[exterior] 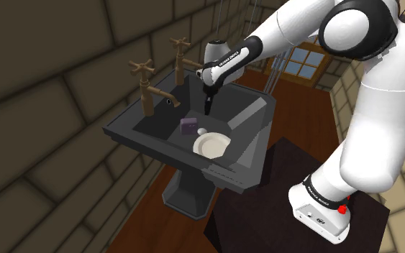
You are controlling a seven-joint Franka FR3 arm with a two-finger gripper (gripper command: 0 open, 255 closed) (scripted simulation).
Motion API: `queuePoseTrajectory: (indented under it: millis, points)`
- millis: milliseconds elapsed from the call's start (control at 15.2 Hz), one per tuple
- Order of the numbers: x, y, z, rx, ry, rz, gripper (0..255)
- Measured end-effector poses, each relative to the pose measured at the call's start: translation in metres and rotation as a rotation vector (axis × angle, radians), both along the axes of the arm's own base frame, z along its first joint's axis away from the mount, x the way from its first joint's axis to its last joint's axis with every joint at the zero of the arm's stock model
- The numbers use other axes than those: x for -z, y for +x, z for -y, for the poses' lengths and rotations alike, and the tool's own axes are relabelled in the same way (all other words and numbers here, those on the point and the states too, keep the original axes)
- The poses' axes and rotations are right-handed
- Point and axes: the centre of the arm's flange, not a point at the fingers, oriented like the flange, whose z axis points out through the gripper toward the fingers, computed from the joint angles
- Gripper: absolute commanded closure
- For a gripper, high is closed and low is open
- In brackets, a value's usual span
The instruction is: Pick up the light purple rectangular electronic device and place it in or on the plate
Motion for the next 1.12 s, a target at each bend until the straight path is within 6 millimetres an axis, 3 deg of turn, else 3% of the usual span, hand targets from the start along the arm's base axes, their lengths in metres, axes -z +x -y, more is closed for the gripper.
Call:
queuePoseTrajectory:
  millis: [594, 1122]
  points:
    - [0.085, 0.063, -0.046, -0.228, 0.034, -0.007, 0]
    - [0.133, 0.067, -0.057, -0.260, 0.040, -0.008, 0]
